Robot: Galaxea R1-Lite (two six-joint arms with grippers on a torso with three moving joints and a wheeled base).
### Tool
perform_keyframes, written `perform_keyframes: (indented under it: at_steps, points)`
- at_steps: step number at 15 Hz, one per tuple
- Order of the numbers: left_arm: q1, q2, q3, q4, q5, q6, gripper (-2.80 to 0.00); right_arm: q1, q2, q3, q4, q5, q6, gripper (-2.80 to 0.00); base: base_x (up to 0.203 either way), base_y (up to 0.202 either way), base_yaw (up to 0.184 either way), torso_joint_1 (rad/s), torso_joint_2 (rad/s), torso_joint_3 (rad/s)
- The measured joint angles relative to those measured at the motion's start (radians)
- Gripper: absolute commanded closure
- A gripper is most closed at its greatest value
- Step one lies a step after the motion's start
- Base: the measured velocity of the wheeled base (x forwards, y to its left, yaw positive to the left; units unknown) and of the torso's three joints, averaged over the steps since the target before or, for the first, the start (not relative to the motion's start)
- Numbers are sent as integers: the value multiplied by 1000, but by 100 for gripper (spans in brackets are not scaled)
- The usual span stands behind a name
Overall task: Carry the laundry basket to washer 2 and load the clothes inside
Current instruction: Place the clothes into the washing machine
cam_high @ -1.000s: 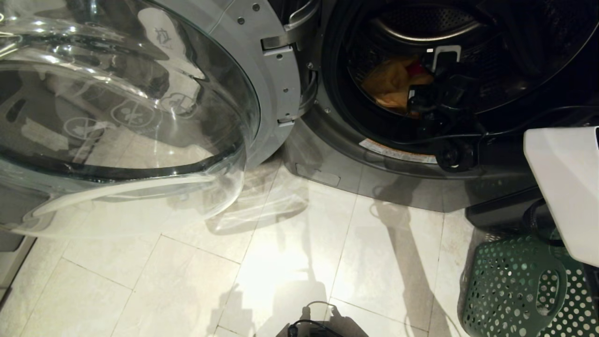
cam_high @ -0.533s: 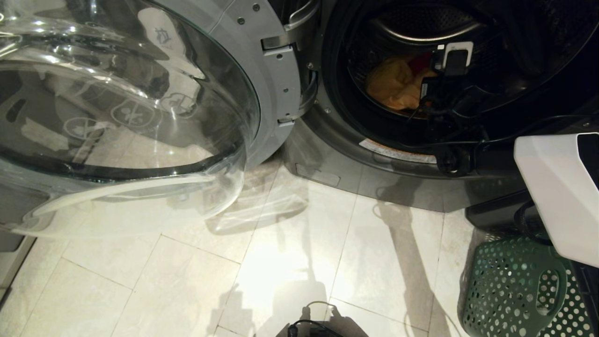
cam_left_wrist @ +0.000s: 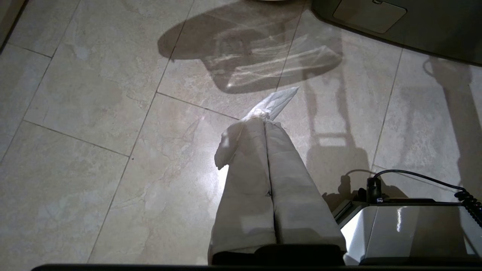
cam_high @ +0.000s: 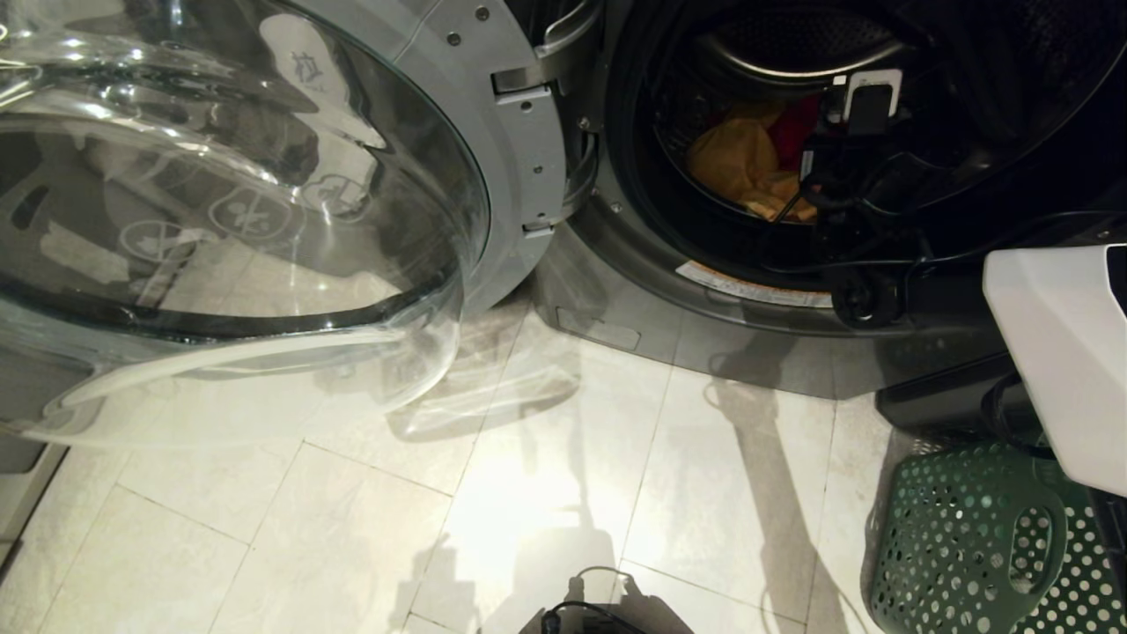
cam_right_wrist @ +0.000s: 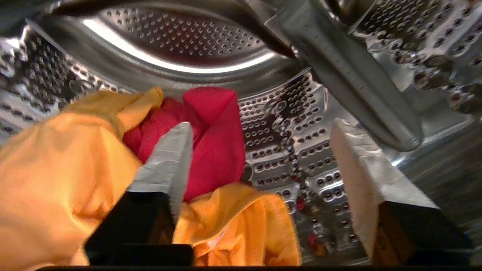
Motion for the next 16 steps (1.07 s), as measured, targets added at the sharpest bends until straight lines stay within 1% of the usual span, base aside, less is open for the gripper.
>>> perform_keyframes:
  at_steps: [2, 3, 5, 6, 8, 9, 11, 12, 13, 14, 16]
  points:
    - [0, 0, 0, 0, 0, 0, 0, 41, -46, 44, 31, -1, 12, -280, 0, 0, 0, 0, 0, 0]
    - [0, 0, 0, 0, 0, 0, 0, 74, -81, 100, 53, -1, 23, -280, 0, 0, 0, 0, 0, 0]
    - [0, 0, 0, 0, 0, 0, 0, 159, -185, 245, 130, -4, 79, -280, 0, 0, 0, 0, 0, 0]
    - [0, 0, 0, 0, 0, 0, 0, 220, -253, 320, 196, -7, 126, -280, 0, 0, 0, 0, 0, 0]
    - [0, 0, 0, 0, 0, 0, 0, 338, -395, 458, 376, -9, 241, -280, 0, 0, 0, 0, 0, 0]
    - [0, 0, 0, 0, 0, 0, 0, 383, -468, 529, 484, -9, 303, -280, 0, 0, 0, 0, 0, 0]
    - [0, 0, 0, 0, 0, 0, 0, 448, -612, 679, 698, -3, 420, -280, 0, 0, 0, 0, 0, 0]
    - [-1, 0, 0, 0, 0, 0, 0, 467, -675, 755, 799, 3, 476, -280, 0, 0, 0, 0, 0, 0]
    - [0, 0, 0, 0, 0, 0, 0, 479, -738, 834, 887, 8, 534, 0, 0, 0, 0, 0, 0, 0]
    - [0, 0, 0, 0, 0, 0, 0, 484, -795, 909, 946, 11, 583, 0, 0, 0, 0, 0, 0, 0]
    - [0, 0, 0, 0, 0, 0, 0, 478, -904, 1056, 985, 16, 637, 0, 0, 0, 0, 0, 0, 0]
